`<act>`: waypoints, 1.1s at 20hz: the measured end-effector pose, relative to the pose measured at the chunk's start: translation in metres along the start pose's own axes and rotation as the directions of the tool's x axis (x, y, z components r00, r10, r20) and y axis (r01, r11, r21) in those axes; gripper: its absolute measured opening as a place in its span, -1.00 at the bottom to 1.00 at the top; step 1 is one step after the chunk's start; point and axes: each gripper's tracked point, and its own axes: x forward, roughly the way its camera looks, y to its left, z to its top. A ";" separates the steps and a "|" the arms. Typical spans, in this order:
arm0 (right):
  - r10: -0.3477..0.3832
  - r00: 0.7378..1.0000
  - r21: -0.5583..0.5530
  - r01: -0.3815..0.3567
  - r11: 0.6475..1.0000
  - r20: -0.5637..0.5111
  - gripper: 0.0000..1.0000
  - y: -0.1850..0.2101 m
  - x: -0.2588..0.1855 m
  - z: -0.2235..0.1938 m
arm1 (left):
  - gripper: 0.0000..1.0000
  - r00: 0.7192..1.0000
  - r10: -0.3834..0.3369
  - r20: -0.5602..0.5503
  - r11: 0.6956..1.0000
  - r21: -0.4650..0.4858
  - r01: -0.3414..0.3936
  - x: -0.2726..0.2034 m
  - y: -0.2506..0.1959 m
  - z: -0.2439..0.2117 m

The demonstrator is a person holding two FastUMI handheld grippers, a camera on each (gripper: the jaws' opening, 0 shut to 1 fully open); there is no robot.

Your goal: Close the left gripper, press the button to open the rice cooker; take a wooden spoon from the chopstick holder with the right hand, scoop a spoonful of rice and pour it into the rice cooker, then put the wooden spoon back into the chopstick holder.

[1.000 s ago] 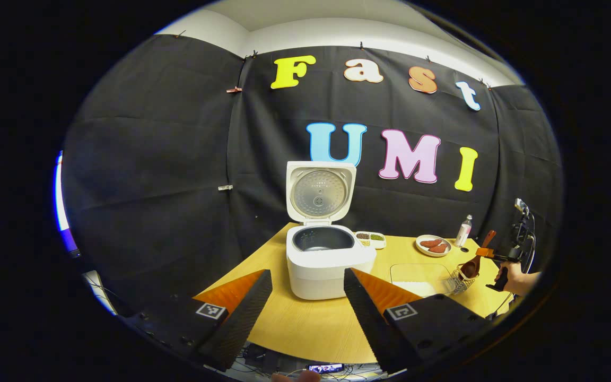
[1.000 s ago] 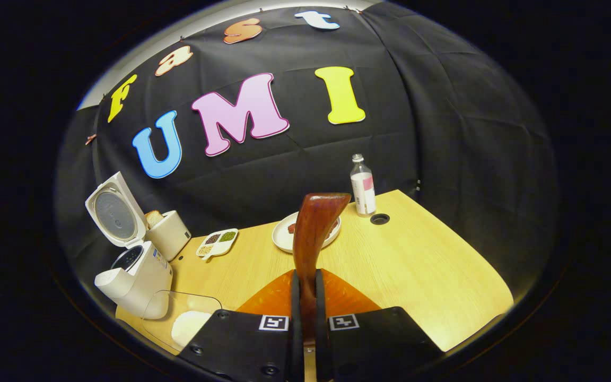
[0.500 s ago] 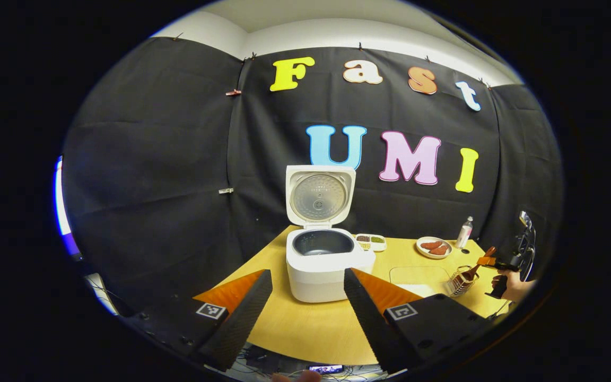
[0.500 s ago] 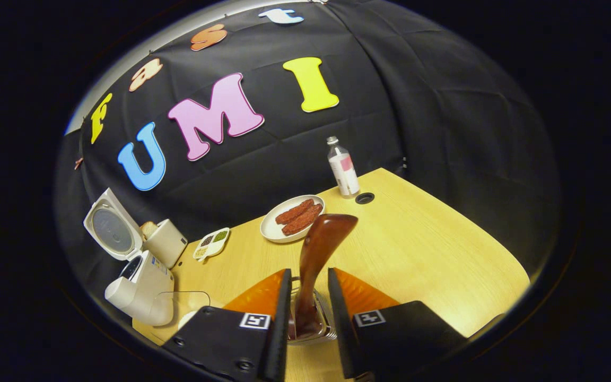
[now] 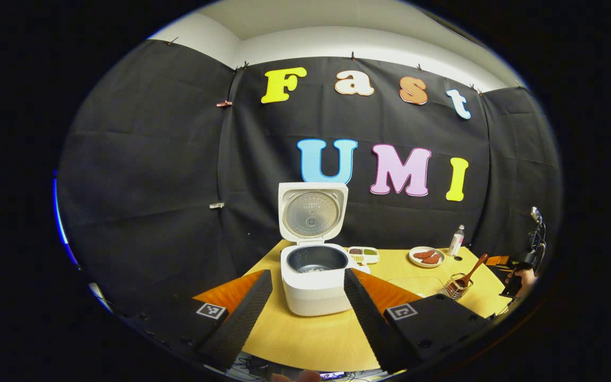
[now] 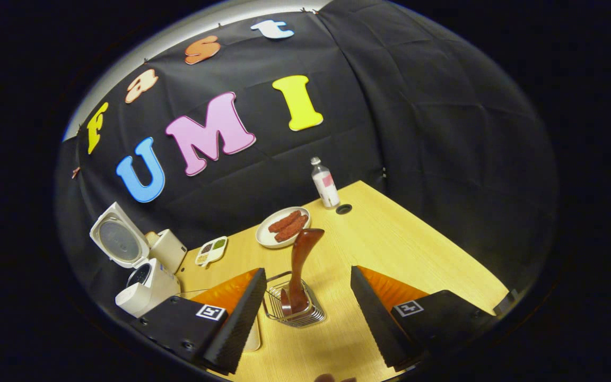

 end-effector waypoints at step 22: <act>0.036 0.787 -0.256 0.157 0.954 0.615 0.96 0.155 -0.246 0.190 | 0.89 0.942 -0.185 0.280 0.982 0.026 0.185 0.203 -0.010 0.151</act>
